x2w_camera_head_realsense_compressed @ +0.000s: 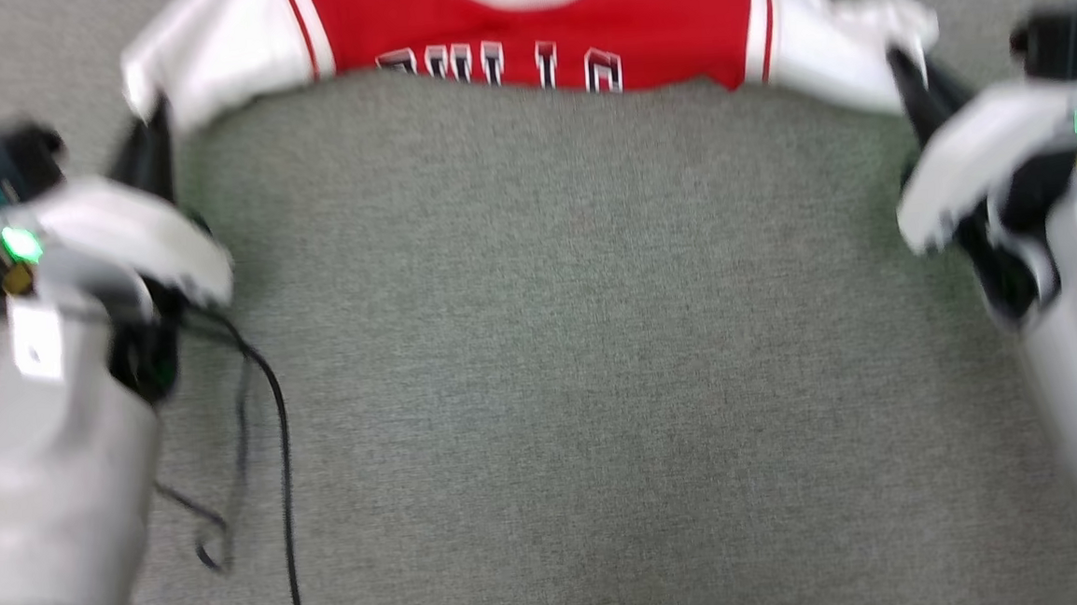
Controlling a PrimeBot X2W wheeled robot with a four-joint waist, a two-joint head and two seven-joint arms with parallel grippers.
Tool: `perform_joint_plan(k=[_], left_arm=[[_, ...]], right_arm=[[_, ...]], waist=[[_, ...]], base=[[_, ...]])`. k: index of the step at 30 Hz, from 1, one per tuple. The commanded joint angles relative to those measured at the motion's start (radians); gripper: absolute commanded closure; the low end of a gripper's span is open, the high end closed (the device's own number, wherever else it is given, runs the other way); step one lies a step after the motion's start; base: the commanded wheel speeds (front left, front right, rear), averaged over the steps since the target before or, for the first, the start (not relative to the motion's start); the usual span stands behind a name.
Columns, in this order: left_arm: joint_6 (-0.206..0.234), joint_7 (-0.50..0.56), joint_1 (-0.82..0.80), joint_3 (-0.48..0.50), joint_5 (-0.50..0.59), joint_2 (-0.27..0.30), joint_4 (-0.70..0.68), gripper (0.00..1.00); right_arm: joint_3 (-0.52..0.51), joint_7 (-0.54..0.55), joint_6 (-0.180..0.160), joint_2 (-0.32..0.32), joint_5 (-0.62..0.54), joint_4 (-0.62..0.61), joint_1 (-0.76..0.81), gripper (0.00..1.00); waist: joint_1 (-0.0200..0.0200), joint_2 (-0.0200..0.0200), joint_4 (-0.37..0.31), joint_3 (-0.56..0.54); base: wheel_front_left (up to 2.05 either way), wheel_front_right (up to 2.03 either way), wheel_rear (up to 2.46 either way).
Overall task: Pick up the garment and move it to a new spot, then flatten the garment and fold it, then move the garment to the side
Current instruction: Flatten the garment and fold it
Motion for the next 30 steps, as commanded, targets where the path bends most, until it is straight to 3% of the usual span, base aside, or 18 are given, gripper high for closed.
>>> perform_joint_plan(k=[1, 7, 13, 22, 30], left_arm=[[-0.002, -0.009, 0.063, 0.003, -0.017, 0.001, -0.022, 1.0], [0.0, -0.015, 0.265, 0.042, -0.043, 0.007, -0.113, 1.0], [0.032, -0.016, 0.494, 0.091, -0.025, 0.014, -0.254, 1.0], [0.1, 0.005, 0.794, 0.095, -0.035, 0.015, -0.383, 1.0], [0.151, 0.022, 0.973, 0.074, -0.038, 0.011, -0.442, 1.0]], right_arm=[[-0.001, -0.008, -0.001, -0.015, 0.016, -0.032, 0.066, 1.0], [-0.042, -0.003, -0.001, -0.034, 0.06, -0.136, 0.293, 1.0], [-0.123, 0.046, -0.001, -0.012, 0.072, -0.272, 0.543, 1.0], [-0.24, 0.148, -0.001, 0.067, 0.058, -0.454, 0.851, 1.0], [-0.342, 0.192, -0.001, 0.148, 0.061, -0.542, 1.049, 1.0]], waist=[[0.0, 0.0, 0.015, -0.056], [0.0, 0.0, 0.019, -0.155], [0.0, 0.0, 0.027, -0.257], [0.0, 0.0, 0.03, -0.388], [0.0, 0.0, 0.036, -0.461]], base=[[0.0, 0.0, 0.0], [0.0, 0.0, 0.0], [0.0, 0.0, 0.0], [0.0, 0.0, 0.0], [0.0, 0.0, 0.0]])
